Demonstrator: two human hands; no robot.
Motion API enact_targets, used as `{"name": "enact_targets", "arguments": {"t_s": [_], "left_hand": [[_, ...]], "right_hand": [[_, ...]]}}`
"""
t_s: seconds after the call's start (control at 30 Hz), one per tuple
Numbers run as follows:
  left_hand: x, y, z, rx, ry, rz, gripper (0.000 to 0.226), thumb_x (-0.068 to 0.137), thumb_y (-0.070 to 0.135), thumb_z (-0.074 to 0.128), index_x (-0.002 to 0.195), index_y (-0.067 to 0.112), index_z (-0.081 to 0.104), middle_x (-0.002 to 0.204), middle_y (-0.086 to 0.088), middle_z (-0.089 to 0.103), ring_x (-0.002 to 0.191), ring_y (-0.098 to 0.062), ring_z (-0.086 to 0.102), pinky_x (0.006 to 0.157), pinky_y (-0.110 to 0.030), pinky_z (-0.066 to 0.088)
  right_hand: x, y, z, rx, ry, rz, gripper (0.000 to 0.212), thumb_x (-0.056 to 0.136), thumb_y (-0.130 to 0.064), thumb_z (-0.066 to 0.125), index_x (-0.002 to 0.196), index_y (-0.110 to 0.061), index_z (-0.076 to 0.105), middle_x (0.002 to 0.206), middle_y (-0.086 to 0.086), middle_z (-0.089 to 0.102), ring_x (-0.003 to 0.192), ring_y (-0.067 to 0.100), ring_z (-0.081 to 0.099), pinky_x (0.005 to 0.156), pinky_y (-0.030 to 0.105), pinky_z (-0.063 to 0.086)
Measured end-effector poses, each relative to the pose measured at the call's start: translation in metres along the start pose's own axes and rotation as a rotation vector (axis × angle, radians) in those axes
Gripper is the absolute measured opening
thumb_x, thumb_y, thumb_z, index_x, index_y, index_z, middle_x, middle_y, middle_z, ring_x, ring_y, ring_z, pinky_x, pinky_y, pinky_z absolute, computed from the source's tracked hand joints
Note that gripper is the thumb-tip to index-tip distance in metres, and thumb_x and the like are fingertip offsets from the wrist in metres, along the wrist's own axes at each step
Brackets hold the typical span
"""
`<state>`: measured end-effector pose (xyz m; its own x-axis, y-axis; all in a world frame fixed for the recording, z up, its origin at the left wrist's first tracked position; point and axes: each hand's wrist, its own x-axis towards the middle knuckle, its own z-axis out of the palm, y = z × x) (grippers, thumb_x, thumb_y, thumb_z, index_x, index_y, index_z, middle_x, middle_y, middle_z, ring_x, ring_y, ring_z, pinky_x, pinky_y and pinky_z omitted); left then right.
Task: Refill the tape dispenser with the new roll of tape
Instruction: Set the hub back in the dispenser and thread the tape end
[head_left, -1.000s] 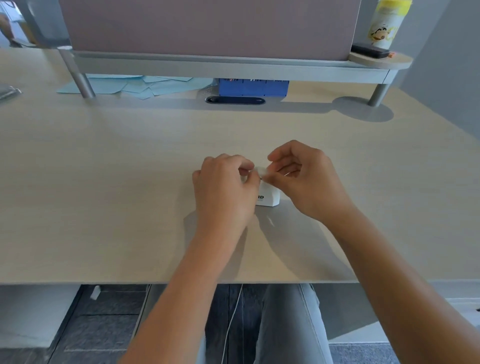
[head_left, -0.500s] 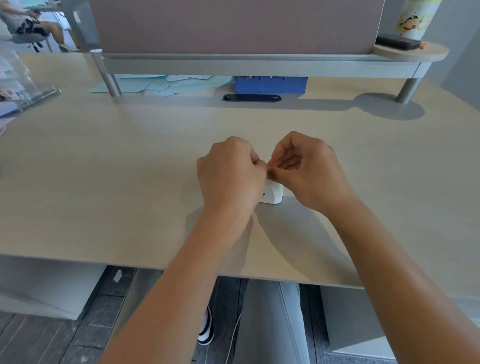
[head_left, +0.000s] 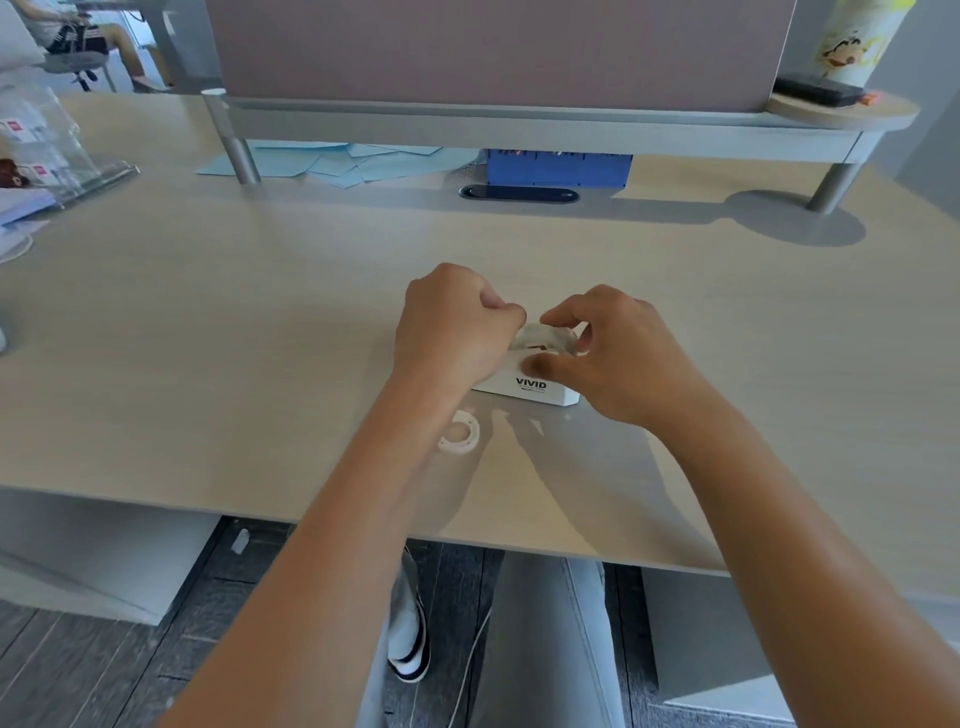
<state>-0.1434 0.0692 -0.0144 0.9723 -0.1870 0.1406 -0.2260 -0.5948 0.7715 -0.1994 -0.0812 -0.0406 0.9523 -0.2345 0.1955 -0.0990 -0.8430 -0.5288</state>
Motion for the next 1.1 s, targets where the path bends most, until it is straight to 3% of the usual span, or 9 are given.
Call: {"name": "enact_targets", "arguments": {"t_s": [0.2,0.3,0.57,0.7,0.8,0.93,1.1], "left_hand": [[0.006,-0.013,-0.005,-0.096,-0.001,-0.01,0.023,0.083,0.016,0.064,0.076,-0.004,0.074,0.082,-0.017,0.078,0.081,-0.035,0.071,0.073,-0.045,0.059],[0.009,-0.02,-0.009,-0.151,0.019,-0.028,0.026,0.084,0.017,0.063,0.077,-0.007,0.071,0.086,-0.025,0.076,0.085,-0.04,0.069,0.074,-0.045,0.057],[0.019,-0.048,-0.014,-0.368,-0.053,-0.141,0.023,0.072,0.027,0.057,0.073,0.007,0.068,0.077,-0.012,0.079,0.078,-0.033,0.08,0.08,-0.052,0.064],[0.021,-0.055,-0.013,-0.429,-0.048,-0.157,0.023,0.078,0.022,0.057,0.083,0.002,0.067,0.076,-0.007,0.077,0.07,-0.022,0.081,0.08,-0.052,0.065],[0.021,-0.058,-0.012,-0.483,-0.045,-0.166,0.023,0.087,0.015,0.054,0.091,-0.005,0.064,0.079,-0.01,0.075,0.074,-0.021,0.082,0.084,-0.053,0.065],[0.019,-0.058,-0.012,-0.562,-0.028,-0.197,0.02,0.095,0.007,0.048,0.099,-0.008,0.062,0.09,-0.014,0.075,0.075,-0.023,0.082,0.082,-0.049,0.066],[0.024,-0.058,-0.012,-0.571,-0.027,-0.194,0.017,0.099,0.007,0.044,0.092,0.005,0.059,0.094,-0.009,0.069,0.071,-0.025,0.082,0.076,-0.047,0.067]], "right_hand": [[0.003,-0.015,-0.007,-0.084,-0.054,0.096,0.056,0.076,-0.052,0.085,0.124,-0.025,0.073,0.116,-0.004,0.067,0.098,0.019,0.065,0.083,0.037,0.053],[0.003,-0.021,-0.008,-0.127,-0.066,0.132,0.056,0.078,-0.05,0.085,0.127,-0.026,0.072,0.112,-0.007,0.062,0.097,0.019,0.062,0.08,0.034,0.047],[0.001,-0.034,0.003,-0.092,0.015,0.125,0.062,0.081,-0.054,0.079,0.132,-0.021,0.069,0.128,-0.001,0.065,0.122,0.02,0.057,0.089,0.031,0.043],[0.0,-0.037,0.015,0.119,0.108,0.155,0.04,0.092,-0.046,0.071,0.123,-0.02,0.073,0.12,-0.005,0.07,0.112,0.011,0.062,0.091,0.024,0.044],[0.001,-0.036,0.023,0.196,0.143,0.186,0.024,0.1,-0.035,0.062,0.111,-0.019,0.076,0.112,-0.005,0.075,0.108,0.012,0.066,0.091,0.027,0.049],[0.0,-0.036,0.031,0.211,0.172,0.183,0.024,0.101,-0.035,0.062,0.105,-0.017,0.077,0.106,-0.004,0.075,0.102,0.015,0.066,0.084,0.031,0.05],[-0.001,-0.035,0.037,0.217,0.2,0.167,0.026,0.102,-0.036,0.059,0.107,-0.017,0.076,0.105,-0.004,0.074,0.098,0.015,0.064,0.081,0.03,0.048]]}}
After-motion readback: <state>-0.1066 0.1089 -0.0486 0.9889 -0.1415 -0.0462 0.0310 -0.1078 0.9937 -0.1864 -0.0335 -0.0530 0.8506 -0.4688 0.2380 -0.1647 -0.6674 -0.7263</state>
